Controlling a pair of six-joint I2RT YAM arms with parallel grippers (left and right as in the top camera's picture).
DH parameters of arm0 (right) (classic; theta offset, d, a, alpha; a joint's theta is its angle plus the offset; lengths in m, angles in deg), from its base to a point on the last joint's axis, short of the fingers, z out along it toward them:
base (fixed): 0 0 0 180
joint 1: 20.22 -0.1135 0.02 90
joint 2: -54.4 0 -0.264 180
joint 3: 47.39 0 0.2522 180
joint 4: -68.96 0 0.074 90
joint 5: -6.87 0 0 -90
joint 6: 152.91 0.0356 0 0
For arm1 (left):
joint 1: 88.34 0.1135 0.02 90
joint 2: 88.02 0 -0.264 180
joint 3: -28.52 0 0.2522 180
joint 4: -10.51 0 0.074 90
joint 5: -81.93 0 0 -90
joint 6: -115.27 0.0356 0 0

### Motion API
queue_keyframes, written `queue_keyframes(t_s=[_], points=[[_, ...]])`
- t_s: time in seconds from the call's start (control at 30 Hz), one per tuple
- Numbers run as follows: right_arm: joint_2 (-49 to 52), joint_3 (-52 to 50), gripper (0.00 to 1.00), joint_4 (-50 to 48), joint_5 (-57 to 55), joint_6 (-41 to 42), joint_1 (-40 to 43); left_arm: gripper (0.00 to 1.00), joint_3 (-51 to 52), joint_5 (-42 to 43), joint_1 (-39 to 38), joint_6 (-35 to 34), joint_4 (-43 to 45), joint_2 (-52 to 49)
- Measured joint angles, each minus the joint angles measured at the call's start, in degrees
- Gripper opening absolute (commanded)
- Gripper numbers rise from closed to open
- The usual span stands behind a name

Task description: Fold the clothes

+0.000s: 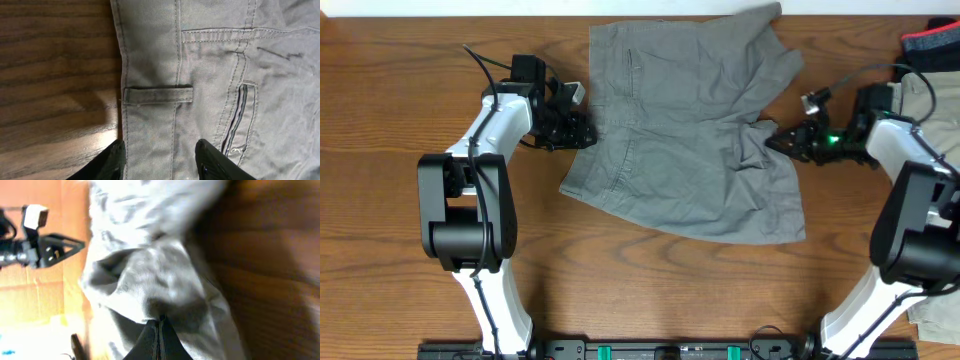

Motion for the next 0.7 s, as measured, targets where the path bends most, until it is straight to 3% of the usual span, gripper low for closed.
queue_keyframes(t_s=[0.2,0.4,0.47,0.63,0.7], points=[[-2.10,0.02,0.01,0.42,-1.09,1.20,-12.85,0.47,0.00,0.00,0.00,0.00,-0.04,0.00],[-2.10,0.02,0.02,1.99,-13.18,4.42,-27.06,0.47,0.00,0.00,0.00,0.00,-0.22,0.00],[-2.10,0.02,0.07,1.99,-16.55,4.98,-29.57,0.47,0.00,0.00,0.00,0.00,-0.22,0.00],[-2.21,0.02,0.31,2.03,-20.92,6.12,-31.63,0.47,0.00,0.00,0.00,0.00,-0.20,0.00],[-2.62,0.02,0.35,2.08,-21.03,5.66,-30.93,0.48,0.00,0.00,0.00,0.00,-0.22,0.00]])
